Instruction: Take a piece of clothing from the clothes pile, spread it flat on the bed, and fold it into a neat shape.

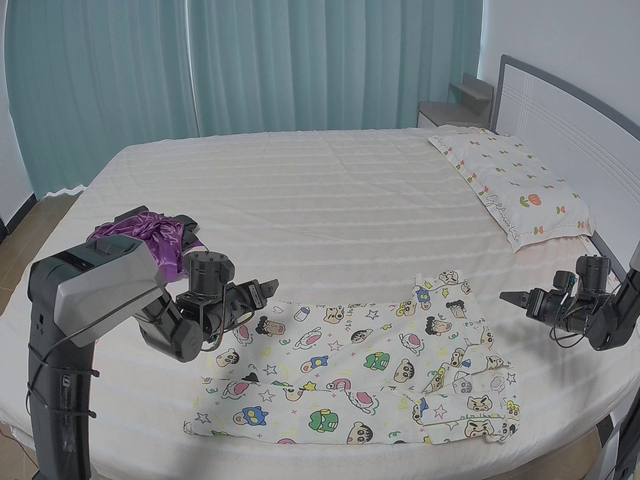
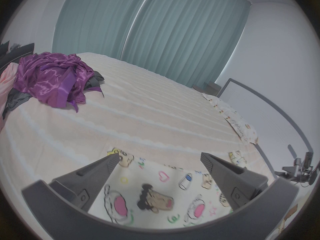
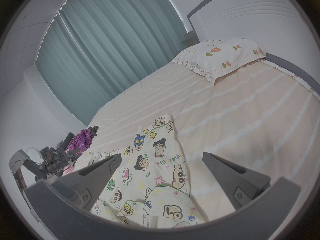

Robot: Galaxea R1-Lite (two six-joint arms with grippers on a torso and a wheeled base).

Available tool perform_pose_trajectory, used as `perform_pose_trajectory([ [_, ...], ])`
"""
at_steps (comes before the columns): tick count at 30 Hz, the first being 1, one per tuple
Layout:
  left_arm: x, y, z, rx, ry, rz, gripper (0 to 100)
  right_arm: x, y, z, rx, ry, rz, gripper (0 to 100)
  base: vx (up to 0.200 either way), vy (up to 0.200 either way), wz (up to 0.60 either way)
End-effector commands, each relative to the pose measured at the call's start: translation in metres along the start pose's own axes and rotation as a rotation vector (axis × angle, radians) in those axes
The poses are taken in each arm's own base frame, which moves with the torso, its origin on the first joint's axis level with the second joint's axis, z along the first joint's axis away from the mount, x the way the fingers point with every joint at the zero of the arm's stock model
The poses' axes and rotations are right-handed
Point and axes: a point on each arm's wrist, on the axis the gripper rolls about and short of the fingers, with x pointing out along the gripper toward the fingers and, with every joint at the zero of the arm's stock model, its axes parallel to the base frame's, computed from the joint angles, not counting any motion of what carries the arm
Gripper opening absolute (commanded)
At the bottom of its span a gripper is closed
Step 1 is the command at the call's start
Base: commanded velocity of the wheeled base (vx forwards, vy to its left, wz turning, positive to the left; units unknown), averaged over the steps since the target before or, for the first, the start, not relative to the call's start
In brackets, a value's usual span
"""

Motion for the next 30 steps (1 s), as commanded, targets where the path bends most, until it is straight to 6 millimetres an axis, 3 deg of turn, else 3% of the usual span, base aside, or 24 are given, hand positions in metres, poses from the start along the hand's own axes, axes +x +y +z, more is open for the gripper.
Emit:
perform_pose_trajectory([
  [1,0.037,0.029,-0.02,0.026,0.053,0.062,100,0.005,0.007,-0.007,0.0,0.029,0.017,100,0.0,0.0,0.0],
  [18,0.039,0.033,-0.018,0.048,0.075,0.053,100,0.011,0.01,-0.009,-0.008,0.037,0.012,100,0.0,0.0,0.0],
  [19,0.04,0.033,-0.019,0.049,0.077,0.053,0,0.014,0.008,-0.01,-0.007,0.039,0.011,100,0.0,0.0,0.0],
  [21,0.04,0.033,-0.019,0.049,0.079,0.053,0,0.016,0.007,-0.011,-0.005,0.043,0.009,100,0.0,0.0,0.0],
  [30,0.043,0.042,-0.014,0.037,0.051,0.081,0,0.078,-0.004,-0.01,-0.031,0.013,-0.066,100,0.0,0.0,0.0],
])
